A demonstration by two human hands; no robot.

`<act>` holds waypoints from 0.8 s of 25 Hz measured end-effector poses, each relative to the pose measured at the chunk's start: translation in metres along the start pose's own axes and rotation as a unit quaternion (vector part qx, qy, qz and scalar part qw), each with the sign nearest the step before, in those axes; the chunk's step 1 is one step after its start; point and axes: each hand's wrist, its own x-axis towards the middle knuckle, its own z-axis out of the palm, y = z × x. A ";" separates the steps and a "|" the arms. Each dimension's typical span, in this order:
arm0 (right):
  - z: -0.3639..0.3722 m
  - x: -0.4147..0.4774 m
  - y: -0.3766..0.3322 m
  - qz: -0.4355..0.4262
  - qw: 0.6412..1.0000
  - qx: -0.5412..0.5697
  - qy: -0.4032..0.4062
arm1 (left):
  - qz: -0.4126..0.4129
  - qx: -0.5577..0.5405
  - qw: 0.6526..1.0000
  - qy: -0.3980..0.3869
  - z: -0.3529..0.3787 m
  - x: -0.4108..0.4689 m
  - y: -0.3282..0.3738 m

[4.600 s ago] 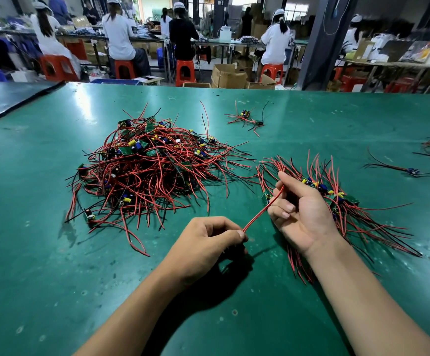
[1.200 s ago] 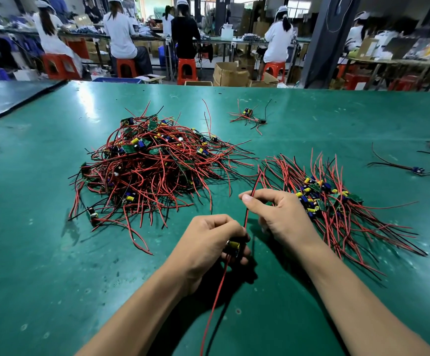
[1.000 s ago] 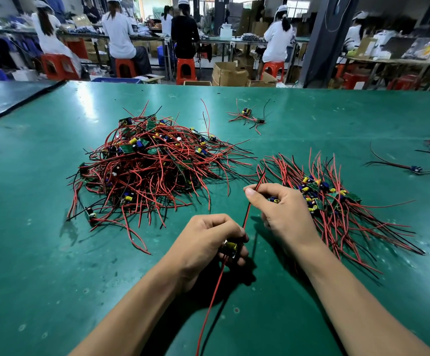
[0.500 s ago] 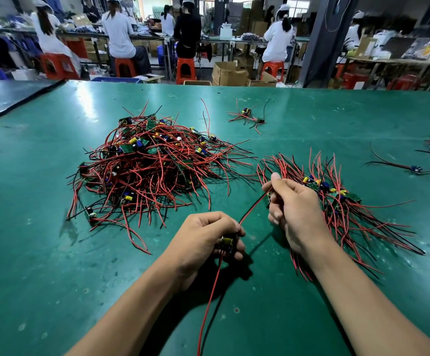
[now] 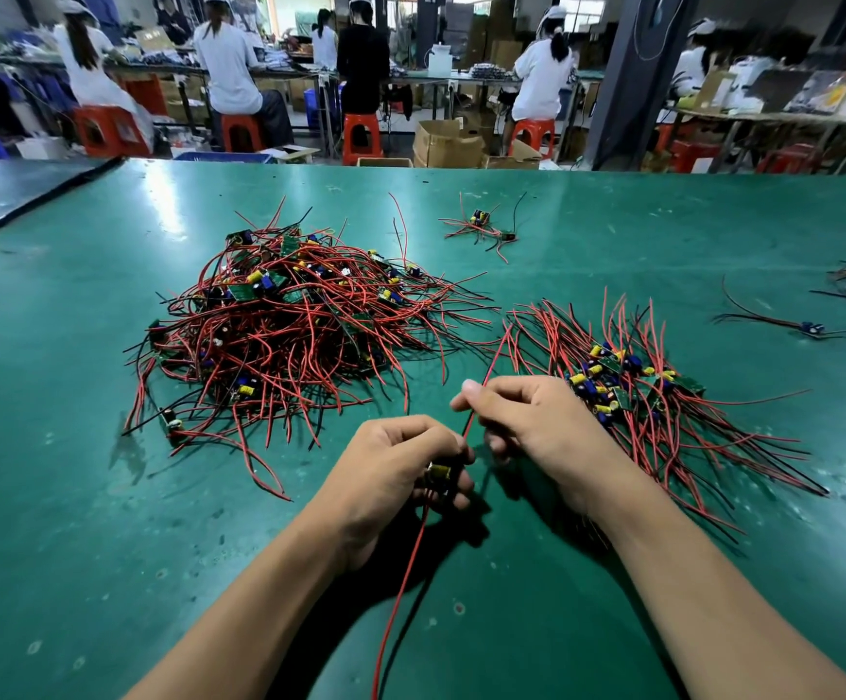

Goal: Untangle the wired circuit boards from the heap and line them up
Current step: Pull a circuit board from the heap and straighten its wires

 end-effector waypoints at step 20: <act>-0.007 0.007 -0.015 0.038 0.941 0.251 0.225 | -0.037 -0.048 0.998 0.005 -0.001 0.007 0.001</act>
